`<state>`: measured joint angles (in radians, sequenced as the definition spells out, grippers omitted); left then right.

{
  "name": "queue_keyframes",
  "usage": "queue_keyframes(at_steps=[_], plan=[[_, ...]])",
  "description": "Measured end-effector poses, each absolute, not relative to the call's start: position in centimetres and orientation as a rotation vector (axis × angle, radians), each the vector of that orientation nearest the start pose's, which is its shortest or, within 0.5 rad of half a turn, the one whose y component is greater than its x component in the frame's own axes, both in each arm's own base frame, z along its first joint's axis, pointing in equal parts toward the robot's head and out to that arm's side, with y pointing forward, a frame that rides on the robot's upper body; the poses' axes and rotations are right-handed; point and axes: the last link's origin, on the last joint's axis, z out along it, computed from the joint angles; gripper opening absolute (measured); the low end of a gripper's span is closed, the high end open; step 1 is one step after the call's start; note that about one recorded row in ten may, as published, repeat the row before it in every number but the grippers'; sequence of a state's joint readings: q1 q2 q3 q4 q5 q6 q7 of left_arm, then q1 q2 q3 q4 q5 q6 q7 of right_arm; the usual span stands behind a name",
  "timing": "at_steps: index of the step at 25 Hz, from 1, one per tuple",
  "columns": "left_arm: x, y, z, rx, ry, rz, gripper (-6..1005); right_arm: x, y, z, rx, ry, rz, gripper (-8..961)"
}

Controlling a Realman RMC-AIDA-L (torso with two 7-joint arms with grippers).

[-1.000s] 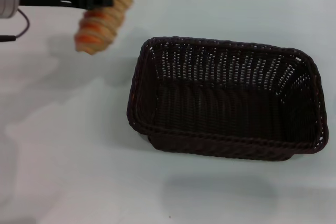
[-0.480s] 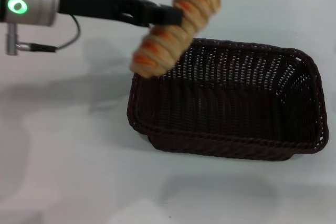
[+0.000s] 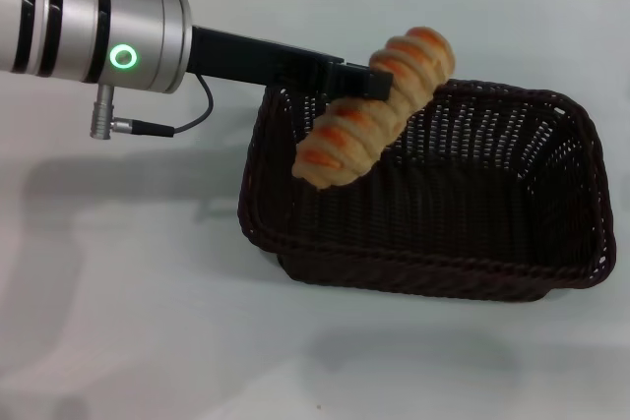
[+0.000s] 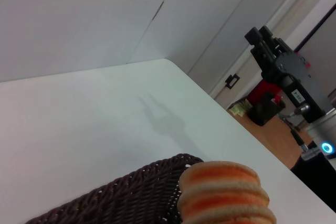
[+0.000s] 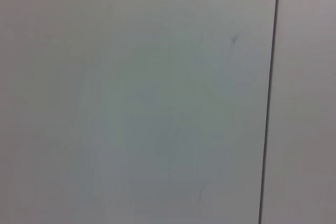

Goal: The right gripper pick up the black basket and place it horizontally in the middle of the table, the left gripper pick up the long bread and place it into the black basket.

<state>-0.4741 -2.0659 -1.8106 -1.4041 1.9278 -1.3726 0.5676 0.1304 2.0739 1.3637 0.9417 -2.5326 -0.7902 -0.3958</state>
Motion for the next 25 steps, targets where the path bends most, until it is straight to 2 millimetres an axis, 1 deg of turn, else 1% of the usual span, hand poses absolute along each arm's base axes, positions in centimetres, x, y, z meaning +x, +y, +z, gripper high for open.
queue_keyframes(at_steps=[8,10,14,15,17,18,21,22,23,24,25], plan=[[-12.0,34.5,1.2,-2.713,-1.119,-0.513,356,28.0,34.6,5.7,-1.335,0.348,0.560,328],[-12.0,34.5,1.5,-2.700,-1.108,-0.552,407,28.1,34.6,5.7,-1.335,0.349,0.559,328],[-12.1,34.5,1.8,-2.688,-1.085,-0.586,575,28.1,34.5,5.7,-1.333,0.350,0.558,329],[-12.7,35.0,3.4,-2.579,-0.981,-0.701,617,28.1,34.5,5.7,-1.334,0.349,0.560,329],[-13.5,35.3,4.2,-2.501,-0.936,-0.749,683,27.9,34.5,5.6,-1.338,0.347,0.564,328],[-14.5,35.8,5.4,-2.397,-0.869,-0.812,716,27.9,34.5,5.6,-1.339,0.347,0.564,328],[-16.7,36.2,6.9,-2.226,-0.784,-0.885,815,27.7,34.6,5.6,-1.342,0.344,0.568,328],[-16.7,36.2,6.9,-2.226,-0.784,-0.885,830,27.6,34.7,5.5,-1.344,0.343,0.570,328],[-17.6,36.5,7.5,-2.155,-0.764,-0.913,846,27.6,34.7,5.5,-1.346,0.343,0.571,328],[-19.2,36.9,8.1,-2.051,-0.743,-0.939,861,27.6,34.8,5.5,-1.347,0.343,0.570,328],[-20.5,37.2,8.5,-1.981,-0.743,-0.956,861,27.5,34.9,5.5,-1.348,0.343,0.569,328]])
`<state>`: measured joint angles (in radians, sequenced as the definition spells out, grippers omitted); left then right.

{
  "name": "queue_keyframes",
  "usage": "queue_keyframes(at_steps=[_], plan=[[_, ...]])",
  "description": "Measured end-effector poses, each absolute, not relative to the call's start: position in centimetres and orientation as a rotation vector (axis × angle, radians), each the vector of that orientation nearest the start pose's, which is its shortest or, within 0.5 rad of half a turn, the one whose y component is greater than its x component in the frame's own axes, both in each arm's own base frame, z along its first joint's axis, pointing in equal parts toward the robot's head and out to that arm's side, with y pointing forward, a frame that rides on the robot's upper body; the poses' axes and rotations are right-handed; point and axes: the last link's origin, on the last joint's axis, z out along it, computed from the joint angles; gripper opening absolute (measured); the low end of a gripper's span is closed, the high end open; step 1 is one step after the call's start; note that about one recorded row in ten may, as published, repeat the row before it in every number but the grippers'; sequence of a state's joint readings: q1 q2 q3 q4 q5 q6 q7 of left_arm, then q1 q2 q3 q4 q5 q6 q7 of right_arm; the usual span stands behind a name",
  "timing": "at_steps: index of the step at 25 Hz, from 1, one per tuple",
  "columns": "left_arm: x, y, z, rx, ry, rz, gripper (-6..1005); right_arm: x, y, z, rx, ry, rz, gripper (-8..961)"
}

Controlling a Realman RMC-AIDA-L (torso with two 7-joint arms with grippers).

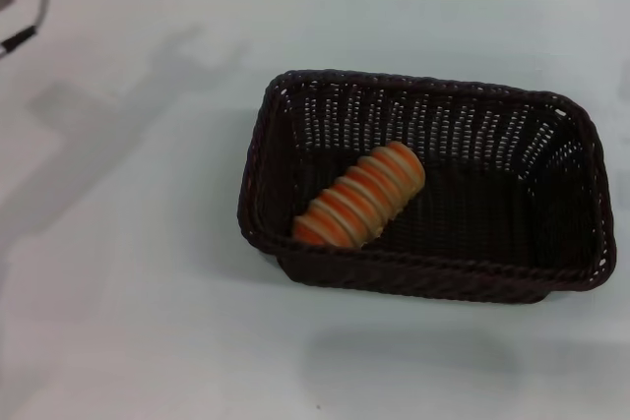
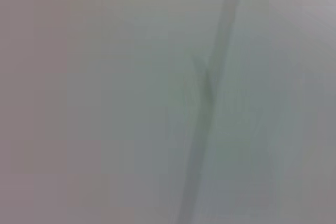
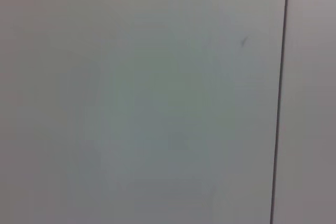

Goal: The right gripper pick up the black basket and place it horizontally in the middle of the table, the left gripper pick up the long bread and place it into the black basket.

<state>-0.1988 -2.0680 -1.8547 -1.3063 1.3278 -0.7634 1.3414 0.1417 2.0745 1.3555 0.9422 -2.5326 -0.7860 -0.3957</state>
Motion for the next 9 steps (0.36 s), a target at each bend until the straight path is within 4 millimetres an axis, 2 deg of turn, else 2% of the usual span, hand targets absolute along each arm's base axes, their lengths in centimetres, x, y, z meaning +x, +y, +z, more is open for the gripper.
queue_keyframes(at_steps=[2,3,5,6,7,8,9], plan=[[-22.1,37.5,8.9,-1.892,-0.753,-0.975,861,27.5,35.1,5.5,-1.348,0.342,0.571,328],[-23.7,37.8,9.1,-1.826,-0.754,-0.977,861,27.4,35.1,5.5,-1.349,0.341,0.572,328],[-25.1,38.1,9.1,-1.772,-0.751,-0.977,861,27.3,35.2,5.4,-1.350,0.341,0.574,328],[-25.1,38.1,9.1,-1.772,-0.751,-0.977,861,27.3,35.3,5.4,-1.350,0.341,0.574,328],[-26.1,38.4,9.0,-1.740,-0.756,-0.976,861,27.3,35.3,5.4,-1.350,0.341,0.575,328],[-28.1,38.6,8.8,-1.688,-0.759,-0.966,861,27.3,35.3,5.4,-1.350,0.340,0.575,328],[-28.7,38.6,8.8,-1.672,-0.758,-0.963,861,27.2,35.3,5.4,-1.350,0.340,0.576,328]])
